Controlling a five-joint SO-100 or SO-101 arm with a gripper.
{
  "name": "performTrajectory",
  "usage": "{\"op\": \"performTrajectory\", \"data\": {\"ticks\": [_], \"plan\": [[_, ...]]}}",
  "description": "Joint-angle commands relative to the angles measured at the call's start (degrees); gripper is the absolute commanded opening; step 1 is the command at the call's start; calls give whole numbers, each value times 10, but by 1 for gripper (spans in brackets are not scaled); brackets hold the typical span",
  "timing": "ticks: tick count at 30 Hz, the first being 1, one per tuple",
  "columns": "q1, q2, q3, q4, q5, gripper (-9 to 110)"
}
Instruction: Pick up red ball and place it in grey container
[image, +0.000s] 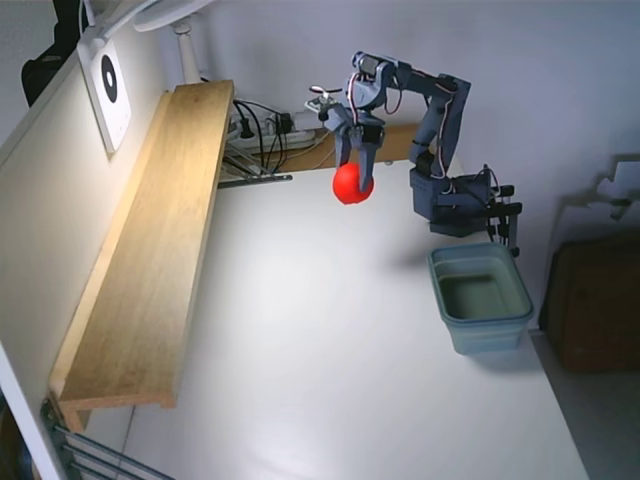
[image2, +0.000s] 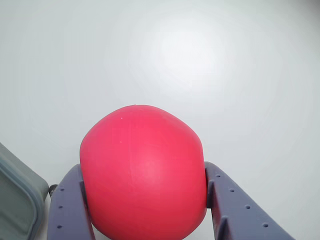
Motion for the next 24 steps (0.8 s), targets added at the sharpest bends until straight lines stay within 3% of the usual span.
{"op": "performTrajectory", "data": {"ticks": [1,5,24], "plan": [[-8,6,-27,7,2,23],[-21,6,-27,7,2,23],[-343,6,-27,7,2,23]]}}
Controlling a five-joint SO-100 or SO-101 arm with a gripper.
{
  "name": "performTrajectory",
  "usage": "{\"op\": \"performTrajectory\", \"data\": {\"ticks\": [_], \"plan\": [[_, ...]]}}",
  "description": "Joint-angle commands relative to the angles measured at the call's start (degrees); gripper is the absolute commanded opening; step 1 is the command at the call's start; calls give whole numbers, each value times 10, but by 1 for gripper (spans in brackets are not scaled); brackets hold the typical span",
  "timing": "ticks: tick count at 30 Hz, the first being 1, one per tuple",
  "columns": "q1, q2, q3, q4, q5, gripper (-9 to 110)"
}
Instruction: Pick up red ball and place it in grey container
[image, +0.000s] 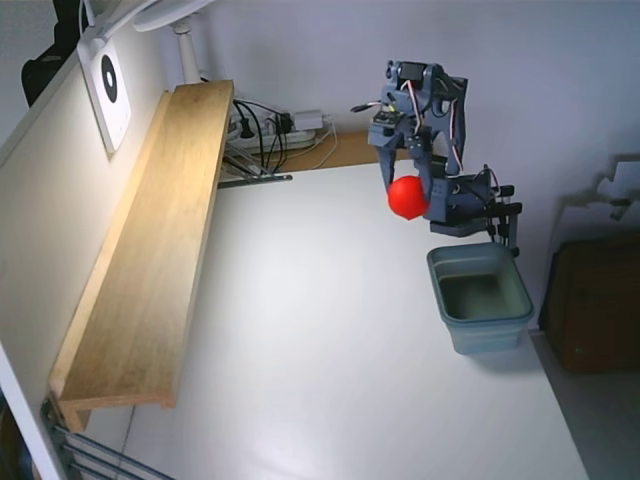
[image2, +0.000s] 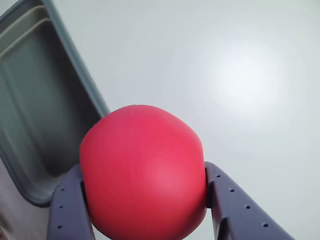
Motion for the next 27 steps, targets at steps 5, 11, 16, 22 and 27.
{"op": "performTrajectory", "data": {"ticks": [5,11,16,22,27], "plan": [[-129,6,-23,6,2,23],[-201,6,-23,6,2,23],[-201,6,-23,6,2,23],[-201,5,-23,5,2,23],[-201,-21,-35,-9,2,23]]}}
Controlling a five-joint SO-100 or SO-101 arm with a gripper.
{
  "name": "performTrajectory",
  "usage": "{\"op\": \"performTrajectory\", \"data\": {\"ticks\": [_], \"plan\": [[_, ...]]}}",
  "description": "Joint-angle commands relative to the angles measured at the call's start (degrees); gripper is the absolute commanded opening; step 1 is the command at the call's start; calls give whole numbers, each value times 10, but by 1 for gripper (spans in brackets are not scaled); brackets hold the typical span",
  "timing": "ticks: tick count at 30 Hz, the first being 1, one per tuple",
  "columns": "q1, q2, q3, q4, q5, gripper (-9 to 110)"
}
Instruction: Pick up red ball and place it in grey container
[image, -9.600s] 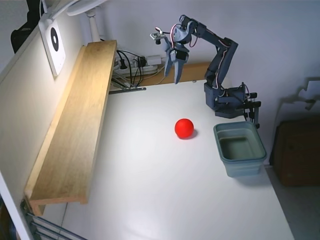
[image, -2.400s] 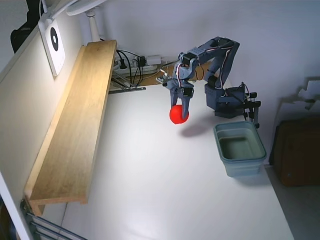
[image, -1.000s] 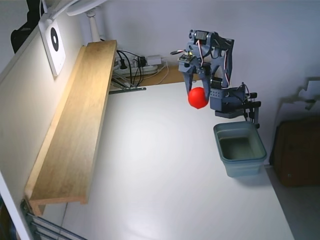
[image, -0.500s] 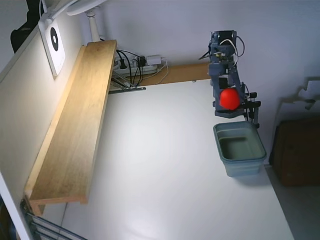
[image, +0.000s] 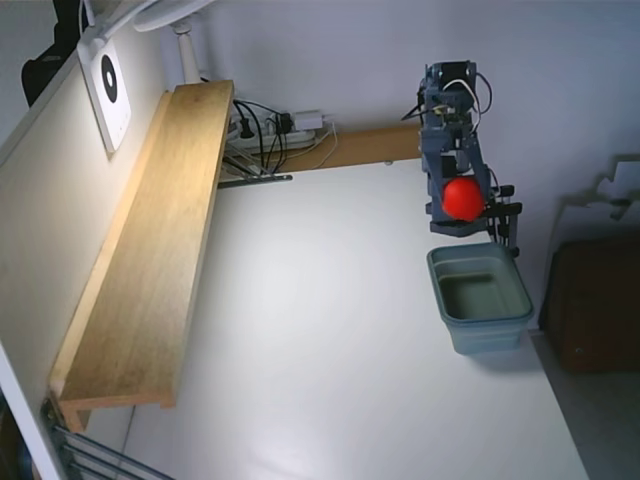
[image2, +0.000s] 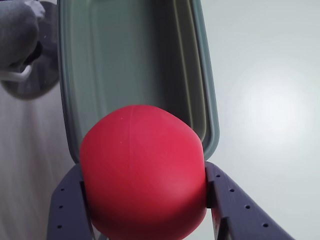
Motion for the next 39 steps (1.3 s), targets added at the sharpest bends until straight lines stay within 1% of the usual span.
{"op": "performTrajectory", "data": {"ticks": [1,19,37,38,39], "plan": [[-9,-11,-35,-11,2,23],[-9,-151,-139,-47,2,23],[-9,-294,-288,-41,2,23],[-9,-294,-288,-41,2,38],[-9,-294,-288,-41,2,38]]}}
